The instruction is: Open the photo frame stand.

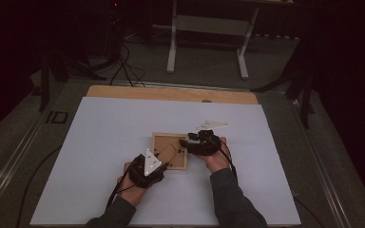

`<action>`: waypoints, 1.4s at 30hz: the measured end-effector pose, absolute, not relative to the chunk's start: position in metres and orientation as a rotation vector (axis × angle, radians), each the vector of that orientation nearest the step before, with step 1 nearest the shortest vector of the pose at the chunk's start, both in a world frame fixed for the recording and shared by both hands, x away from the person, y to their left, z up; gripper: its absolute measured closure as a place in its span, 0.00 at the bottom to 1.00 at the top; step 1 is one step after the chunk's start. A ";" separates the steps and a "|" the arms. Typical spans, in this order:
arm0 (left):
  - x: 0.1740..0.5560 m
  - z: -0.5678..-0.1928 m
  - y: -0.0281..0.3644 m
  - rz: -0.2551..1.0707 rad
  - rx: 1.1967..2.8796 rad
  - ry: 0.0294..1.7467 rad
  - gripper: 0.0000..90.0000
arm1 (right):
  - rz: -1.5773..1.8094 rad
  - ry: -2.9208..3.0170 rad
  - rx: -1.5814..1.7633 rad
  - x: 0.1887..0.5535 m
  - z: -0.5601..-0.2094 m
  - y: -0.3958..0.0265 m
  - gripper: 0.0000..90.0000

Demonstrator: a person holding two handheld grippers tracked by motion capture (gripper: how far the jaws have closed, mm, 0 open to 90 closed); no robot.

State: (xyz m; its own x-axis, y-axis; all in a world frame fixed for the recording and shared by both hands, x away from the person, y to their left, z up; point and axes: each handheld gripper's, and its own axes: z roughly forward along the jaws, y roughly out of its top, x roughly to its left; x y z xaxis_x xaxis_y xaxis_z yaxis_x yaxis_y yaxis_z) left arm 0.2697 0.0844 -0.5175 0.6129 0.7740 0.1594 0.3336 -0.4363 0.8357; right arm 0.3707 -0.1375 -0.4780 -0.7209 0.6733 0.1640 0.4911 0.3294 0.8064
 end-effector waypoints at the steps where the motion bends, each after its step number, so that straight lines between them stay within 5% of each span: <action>1: 0.270 -0.518 0.084 0.691 2.027 0.870 0.59 | 1.353 2.395 1.069 0.372 -0.479 -0.138 0.51; 10: 0.269 -0.518 0.084 0.706 2.035 0.855 0.59 | 1.366 2.465 1.141 0.383 -0.490 -0.137 0.43; 24: 0.270 -0.518 0.086 0.683 2.021 0.858 0.58 | 1.387 2.507 1.129 0.386 -0.491 -0.140 0.52; 42: 0.283 -0.512 0.097 0.353 1.987 0.993 0.66 | 1.404 2.492 1.055 0.379 -0.485 -0.139 0.56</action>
State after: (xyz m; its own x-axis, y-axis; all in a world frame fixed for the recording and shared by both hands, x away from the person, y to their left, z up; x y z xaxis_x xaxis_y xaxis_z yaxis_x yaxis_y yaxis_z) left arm 0.2830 0.0971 -0.5117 0.6427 0.7570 -0.1181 0.5128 -0.3105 0.8004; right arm 0.3792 -0.1386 -0.4852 -0.7568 0.6072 0.2420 0.5215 0.3377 0.7835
